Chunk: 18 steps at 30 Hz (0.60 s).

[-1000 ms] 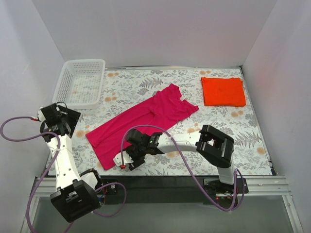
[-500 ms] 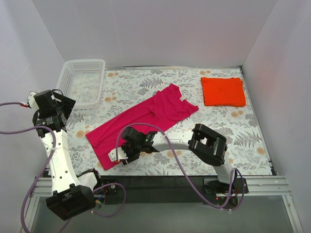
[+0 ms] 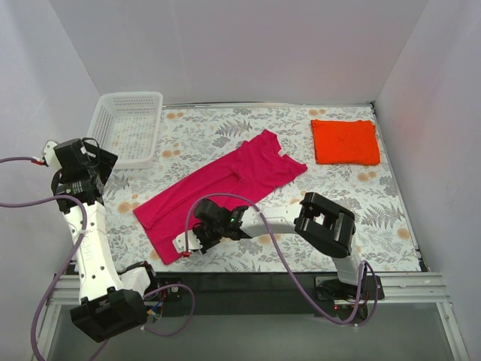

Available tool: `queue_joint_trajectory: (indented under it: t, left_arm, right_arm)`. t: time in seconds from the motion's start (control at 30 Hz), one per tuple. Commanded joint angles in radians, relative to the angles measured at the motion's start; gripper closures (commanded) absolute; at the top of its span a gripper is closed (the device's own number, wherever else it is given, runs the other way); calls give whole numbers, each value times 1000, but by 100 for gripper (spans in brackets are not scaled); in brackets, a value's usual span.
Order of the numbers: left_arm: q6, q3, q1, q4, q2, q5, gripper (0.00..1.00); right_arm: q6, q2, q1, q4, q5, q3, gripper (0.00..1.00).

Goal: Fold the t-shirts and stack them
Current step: Fold the tshirt

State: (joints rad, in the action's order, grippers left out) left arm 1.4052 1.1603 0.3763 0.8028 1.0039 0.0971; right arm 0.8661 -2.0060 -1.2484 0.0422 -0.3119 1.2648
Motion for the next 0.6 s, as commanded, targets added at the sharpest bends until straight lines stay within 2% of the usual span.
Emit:
queue_joint_trajectory:
  t: [0.0, 0.23, 0.37, 0.5, 0.57]
  left_arm:
    - [-14, -17, -5, -2, -27, 4, 35]
    - [-44, -65, -11, -45, -40, -91, 35]
    - [-86, -114, -17, -108, -41, -265, 35]
    - [-124, -163, -42, -220, -24, -526, 36]
    - [-130, -183, -59, -270, -13, -585, 35]
  right_arm:
    - [25, 61, 10, 93, -3, -93, 99]
    - [183, 239, 26, 266, -73, -307, 99]
    - [266, 343, 41, 369, -81, -427, 99]
    - [312, 464, 64, 446, -66, -533, 99]
    - [324, 504, 87, 476, -62, -565, 99]
